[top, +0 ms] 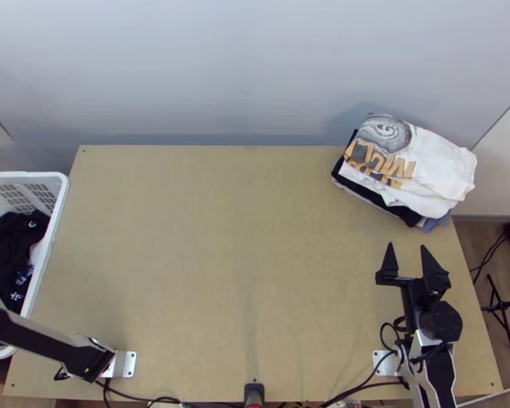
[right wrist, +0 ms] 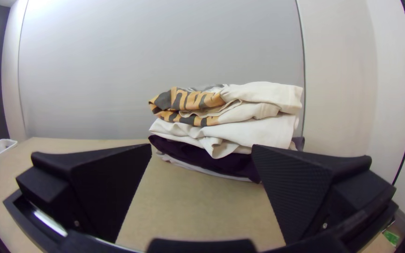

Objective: Fold the t-shirt

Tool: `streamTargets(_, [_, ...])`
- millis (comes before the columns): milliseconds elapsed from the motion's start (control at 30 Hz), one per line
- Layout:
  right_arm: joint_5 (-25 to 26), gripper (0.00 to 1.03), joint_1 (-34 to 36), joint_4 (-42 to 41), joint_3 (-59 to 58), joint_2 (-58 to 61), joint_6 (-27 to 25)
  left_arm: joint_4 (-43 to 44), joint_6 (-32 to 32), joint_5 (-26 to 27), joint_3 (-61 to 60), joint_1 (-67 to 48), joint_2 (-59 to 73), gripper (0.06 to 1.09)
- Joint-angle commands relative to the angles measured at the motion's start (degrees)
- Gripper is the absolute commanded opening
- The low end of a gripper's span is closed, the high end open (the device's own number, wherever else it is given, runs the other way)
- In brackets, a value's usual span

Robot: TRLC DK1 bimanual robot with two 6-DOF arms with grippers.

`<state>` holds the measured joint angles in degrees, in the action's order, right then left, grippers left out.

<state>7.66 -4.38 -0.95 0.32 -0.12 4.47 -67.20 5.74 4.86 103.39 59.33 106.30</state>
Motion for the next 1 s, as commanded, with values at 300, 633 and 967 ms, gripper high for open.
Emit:
streamTargets(300, [0.0, 0.99, 0.0, 0.0, 0.0, 0.0, 0.0, -9.4, 0.3, 9.4, 18.9, 2.8, 39.2, 1.04])
streamTargets(633, [0.0, 0.99, 0.0, 0.0, 0.0, -0.1, 0.0, -0.8, -3.5, 12.1, 24.8, 1.3, 55.3, 1.04])
streamTargets(967, [0.0, 0.99, 0.0, 0.0, 0.0, 0.0, 0.0, 5.4, -6.4, 10.4, 24.2, 1.0, 57.4, 0.09])
